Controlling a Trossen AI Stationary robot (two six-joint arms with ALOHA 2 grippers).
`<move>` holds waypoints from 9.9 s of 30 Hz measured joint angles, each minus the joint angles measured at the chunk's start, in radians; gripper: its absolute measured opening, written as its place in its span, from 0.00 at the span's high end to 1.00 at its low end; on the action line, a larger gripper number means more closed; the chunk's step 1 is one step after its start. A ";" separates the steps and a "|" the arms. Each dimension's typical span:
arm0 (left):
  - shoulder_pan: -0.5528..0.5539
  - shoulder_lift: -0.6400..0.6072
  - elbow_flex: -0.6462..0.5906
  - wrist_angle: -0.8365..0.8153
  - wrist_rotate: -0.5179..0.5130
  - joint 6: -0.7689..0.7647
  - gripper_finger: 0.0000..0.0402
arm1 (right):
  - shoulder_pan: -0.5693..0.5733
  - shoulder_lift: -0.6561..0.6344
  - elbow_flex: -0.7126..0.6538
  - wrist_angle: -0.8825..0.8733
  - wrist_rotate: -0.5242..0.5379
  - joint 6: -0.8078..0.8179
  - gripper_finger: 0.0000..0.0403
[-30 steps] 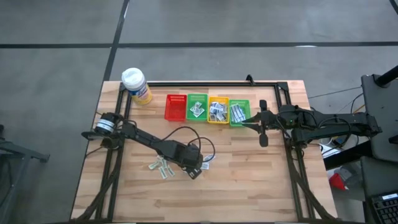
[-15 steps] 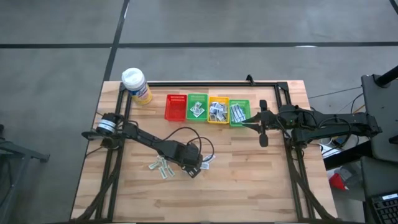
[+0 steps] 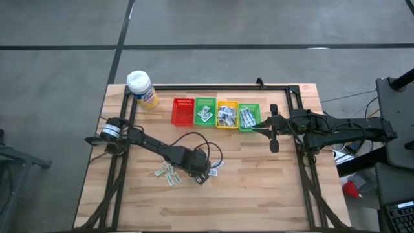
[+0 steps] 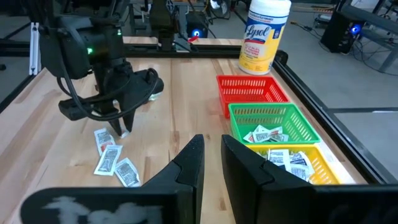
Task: Pick & Place First Aid Supplies
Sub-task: Put the orange ointment pack into the left green bin
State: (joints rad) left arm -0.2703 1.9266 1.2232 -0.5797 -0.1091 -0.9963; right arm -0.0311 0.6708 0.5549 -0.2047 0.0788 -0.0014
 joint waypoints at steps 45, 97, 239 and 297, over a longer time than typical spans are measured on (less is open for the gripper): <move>0.039 -0.021 -0.002 -0.048 -0.174 0.160 0.71 | 0.000 0.000 0.000 0.000 0.000 0.000 0.87; 0.023 -0.068 0.123 -0.149 -0.140 0.447 0.37 | 0.000 0.000 0.000 0.000 0.000 0.000 0.87; 0.610 -0.164 0.061 0.247 -0.202 0.674 0.99 | 0.000 0.000 0.000 0.000 0.000 0.000 0.87; 0.607 -0.153 -0.080 0.557 -0.146 0.623 0.69 | 0.000 0.000 0.000 0.000 0.000 0.000 0.87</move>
State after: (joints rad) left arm 0.3367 1.7734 1.1430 -0.0230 -0.2546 -0.3730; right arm -0.0309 0.6708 0.5551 -0.2046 0.0788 -0.0013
